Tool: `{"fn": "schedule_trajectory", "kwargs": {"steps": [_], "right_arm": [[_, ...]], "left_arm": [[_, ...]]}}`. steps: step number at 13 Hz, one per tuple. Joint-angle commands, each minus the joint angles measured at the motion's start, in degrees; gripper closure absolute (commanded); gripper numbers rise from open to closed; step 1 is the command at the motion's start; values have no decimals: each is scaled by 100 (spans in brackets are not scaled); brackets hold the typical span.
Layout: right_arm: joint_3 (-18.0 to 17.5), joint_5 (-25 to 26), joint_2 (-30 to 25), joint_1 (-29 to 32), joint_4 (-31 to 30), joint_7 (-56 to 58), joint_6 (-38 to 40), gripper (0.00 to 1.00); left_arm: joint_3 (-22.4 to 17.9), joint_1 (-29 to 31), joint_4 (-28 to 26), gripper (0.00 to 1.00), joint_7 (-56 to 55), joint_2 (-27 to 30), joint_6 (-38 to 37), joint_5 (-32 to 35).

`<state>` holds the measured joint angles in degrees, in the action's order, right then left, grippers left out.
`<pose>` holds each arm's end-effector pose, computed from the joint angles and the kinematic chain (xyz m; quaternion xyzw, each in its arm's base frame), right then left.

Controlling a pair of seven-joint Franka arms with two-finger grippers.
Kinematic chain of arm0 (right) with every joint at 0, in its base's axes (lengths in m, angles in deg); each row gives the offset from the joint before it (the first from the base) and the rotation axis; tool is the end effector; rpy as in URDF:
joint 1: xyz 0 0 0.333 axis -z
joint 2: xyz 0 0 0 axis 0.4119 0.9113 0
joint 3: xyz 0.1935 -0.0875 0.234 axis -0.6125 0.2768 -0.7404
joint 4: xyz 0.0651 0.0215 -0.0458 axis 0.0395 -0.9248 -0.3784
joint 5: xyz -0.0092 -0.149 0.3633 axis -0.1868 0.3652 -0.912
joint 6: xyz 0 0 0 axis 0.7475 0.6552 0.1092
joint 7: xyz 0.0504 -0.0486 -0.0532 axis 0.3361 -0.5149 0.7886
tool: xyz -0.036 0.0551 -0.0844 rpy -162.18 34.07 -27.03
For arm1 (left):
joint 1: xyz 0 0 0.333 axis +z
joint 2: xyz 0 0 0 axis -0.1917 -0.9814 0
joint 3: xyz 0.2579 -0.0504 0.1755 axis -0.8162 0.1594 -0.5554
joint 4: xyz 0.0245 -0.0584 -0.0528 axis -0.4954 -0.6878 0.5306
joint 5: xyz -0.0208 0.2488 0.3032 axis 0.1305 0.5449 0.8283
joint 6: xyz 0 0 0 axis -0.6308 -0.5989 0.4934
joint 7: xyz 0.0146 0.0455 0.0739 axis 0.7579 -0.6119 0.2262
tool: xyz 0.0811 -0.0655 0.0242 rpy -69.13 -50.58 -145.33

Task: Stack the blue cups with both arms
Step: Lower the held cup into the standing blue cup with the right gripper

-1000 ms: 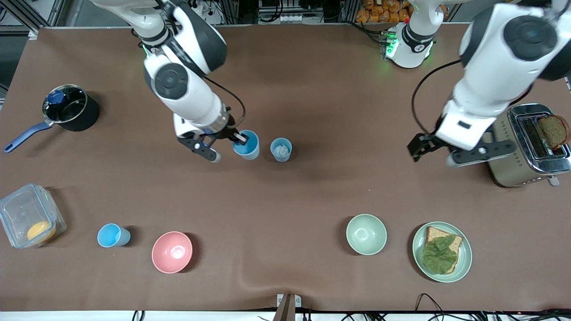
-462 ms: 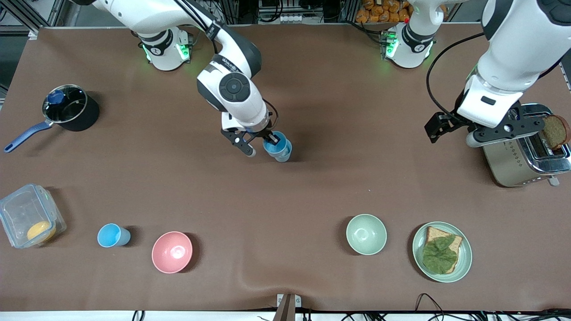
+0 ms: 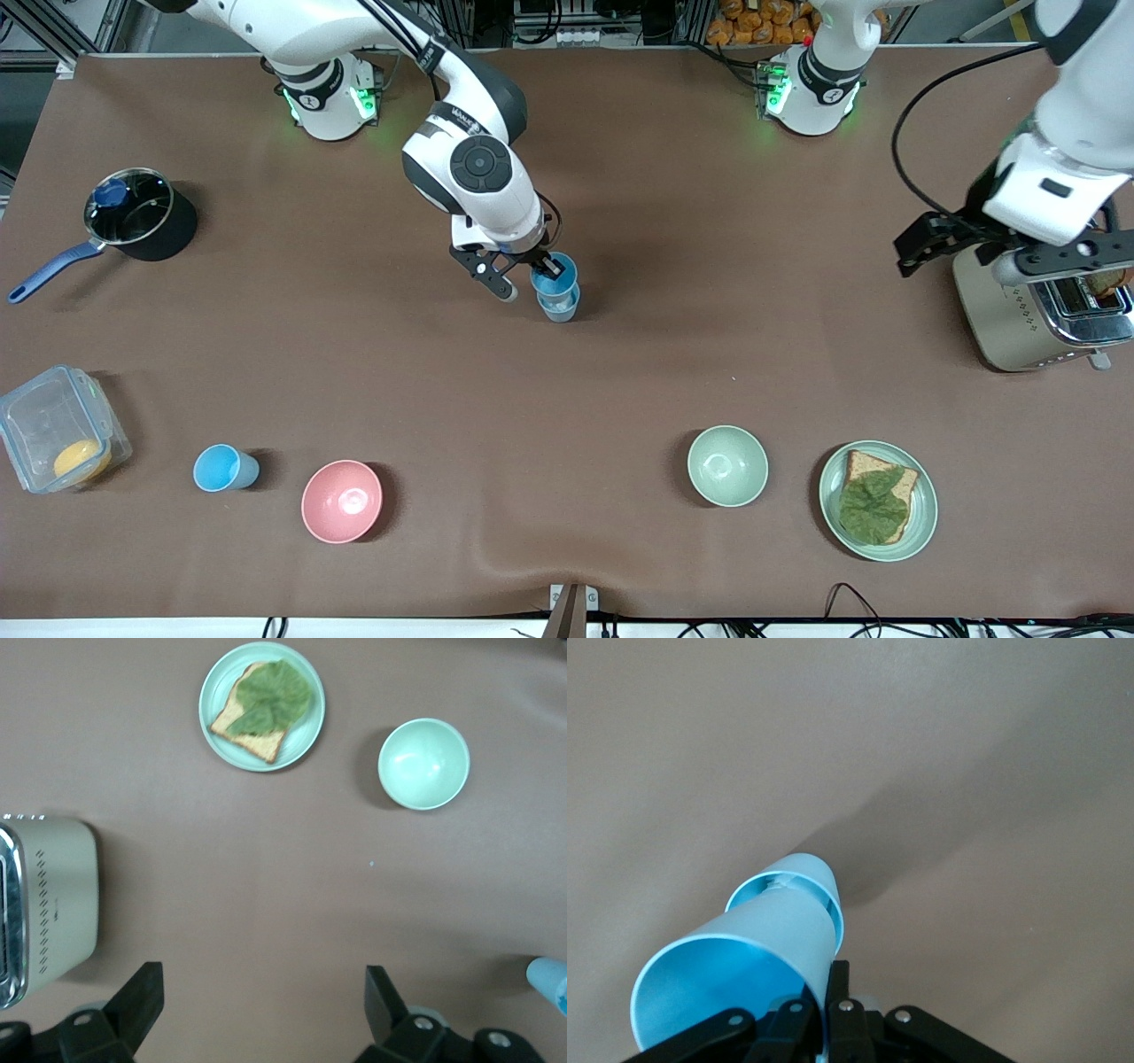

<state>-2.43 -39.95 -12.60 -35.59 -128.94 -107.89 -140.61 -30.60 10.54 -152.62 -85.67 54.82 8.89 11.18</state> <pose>0.4694 0.4534 0.3170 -0.9296 0.3624 0.0581 0.0333 0.5648 -0.0913 0.6097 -0.9970 -0.0700 -0.0324 0.0048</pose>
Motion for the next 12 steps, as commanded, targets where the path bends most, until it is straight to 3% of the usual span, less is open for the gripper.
{"fn": "schedule_trajectory", "kwargs": {"steps": [1,6,7,8,9,12], "right_arm": [[-58,339,236,-41,23,-333,-211,100],[-58,454,333,-59,40,-466,-265,100],[-67,454,342,-59,40,-457,-265,76],[-67,436,333,-42,49,-466,-248,35],[-75,436,298,-33,66,-475,-196,0],[-102,418,-175,291,241,-134,373,0]], "left_arm": [[-386,-186,23,0,539,91,-197,-296],[-368,-221,181,0,488,56,-223,-252],[-351,-221,163,0,540,73,-284,-252],[-298,-221,163,0,454,82,-598,-313],[-298,-212,181,0,418,30,-653,-244],[-298,-221,181,0,418,30,-654,-235]]}}
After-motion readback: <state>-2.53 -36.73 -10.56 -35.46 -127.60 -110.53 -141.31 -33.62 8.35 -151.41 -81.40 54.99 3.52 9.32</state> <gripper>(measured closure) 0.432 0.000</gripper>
